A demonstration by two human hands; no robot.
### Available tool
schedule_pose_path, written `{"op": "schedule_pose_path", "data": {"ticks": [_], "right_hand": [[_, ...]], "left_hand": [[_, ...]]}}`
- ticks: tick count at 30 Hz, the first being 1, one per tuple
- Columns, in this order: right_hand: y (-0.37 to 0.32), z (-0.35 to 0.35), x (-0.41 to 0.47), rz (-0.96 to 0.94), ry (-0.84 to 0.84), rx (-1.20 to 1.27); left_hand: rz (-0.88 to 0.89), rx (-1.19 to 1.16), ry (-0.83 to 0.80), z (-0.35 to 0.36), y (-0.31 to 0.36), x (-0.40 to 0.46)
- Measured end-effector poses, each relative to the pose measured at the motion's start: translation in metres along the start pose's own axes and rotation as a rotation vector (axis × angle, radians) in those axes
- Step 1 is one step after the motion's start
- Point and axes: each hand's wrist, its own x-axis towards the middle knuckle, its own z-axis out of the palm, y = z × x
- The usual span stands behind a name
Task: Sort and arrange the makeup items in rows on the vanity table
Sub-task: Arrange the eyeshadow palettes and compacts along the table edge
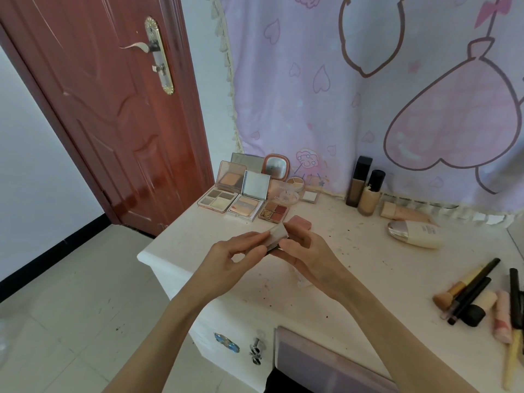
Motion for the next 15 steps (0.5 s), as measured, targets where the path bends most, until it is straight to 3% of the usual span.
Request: {"op": "schedule_pose_path", "data": {"ticks": [5,10,15], "right_hand": [[0.008,0.001,0.001,0.012,-0.015,-0.003],[0.008,0.003,0.006,0.083,-0.072,0.147],[0.006,0.009,0.015,0.111,-0.110,0.124]], "left_hand": [[-0.028,-0.087,0.003,-0.007,-0.004,0.001],[-0.082,-0.082,-0.064,-0.016,-0.005,0.008],[-0.171,-0.036,-0.055,-0.034,-0.003,0.018]]}}
